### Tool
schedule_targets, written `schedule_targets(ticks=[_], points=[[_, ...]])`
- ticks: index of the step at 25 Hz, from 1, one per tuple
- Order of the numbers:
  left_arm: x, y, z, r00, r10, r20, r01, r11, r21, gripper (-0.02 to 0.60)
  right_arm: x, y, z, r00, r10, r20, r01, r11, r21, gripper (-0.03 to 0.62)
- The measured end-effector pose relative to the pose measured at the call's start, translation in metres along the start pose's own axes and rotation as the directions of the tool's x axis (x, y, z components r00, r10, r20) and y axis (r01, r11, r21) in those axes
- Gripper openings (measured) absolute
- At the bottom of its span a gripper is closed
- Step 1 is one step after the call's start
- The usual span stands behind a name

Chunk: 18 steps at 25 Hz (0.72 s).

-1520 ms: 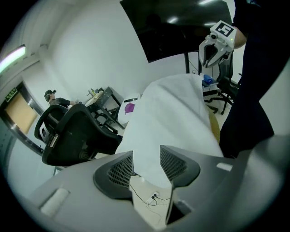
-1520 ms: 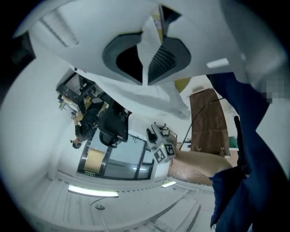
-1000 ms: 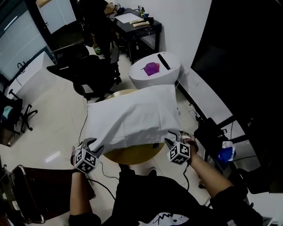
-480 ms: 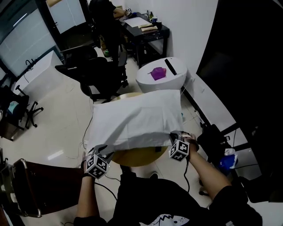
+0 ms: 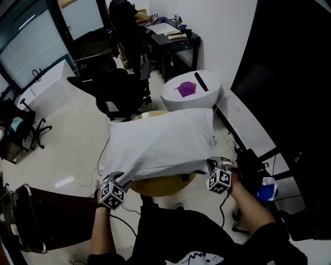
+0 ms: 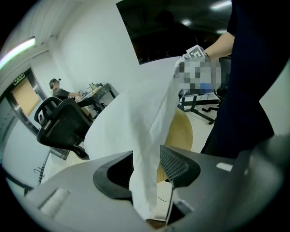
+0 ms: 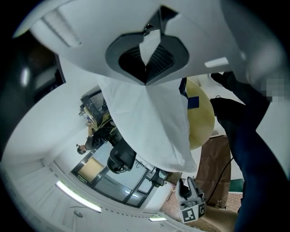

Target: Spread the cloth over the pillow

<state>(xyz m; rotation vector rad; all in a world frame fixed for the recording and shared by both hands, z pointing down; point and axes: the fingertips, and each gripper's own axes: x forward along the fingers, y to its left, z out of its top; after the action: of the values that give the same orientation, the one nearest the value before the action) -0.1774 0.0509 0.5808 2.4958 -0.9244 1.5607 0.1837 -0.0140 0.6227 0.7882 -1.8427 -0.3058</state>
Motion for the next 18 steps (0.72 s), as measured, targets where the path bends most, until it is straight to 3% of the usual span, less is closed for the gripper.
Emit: schedule_targets(ticks=[6,11,18], points=[[0.002,-0.005,0.000,1.000,-0.012,-0.001,0.012,1.000,0.007,0.176,0.001,0.006,-0.005,1.000,-0.001,0.004,0.001,0.999,0.042,0.009],[0.001,-0.010,0.003,1.000,-0.016,0.000,0.016,1.000,0.012,0.176,-0.012,-0.005,0.011,0.997,-0.035,0.064,0.024,0.987,0.158,0.023],[-0.002,-0.008,0.010,1.000,-0.007,0.018,0.006,1.000,0.029,0.177,-0.053,-0.022,0.022,0.984,-0.102,0.148,0.049,0.945,0.325,0.110]])
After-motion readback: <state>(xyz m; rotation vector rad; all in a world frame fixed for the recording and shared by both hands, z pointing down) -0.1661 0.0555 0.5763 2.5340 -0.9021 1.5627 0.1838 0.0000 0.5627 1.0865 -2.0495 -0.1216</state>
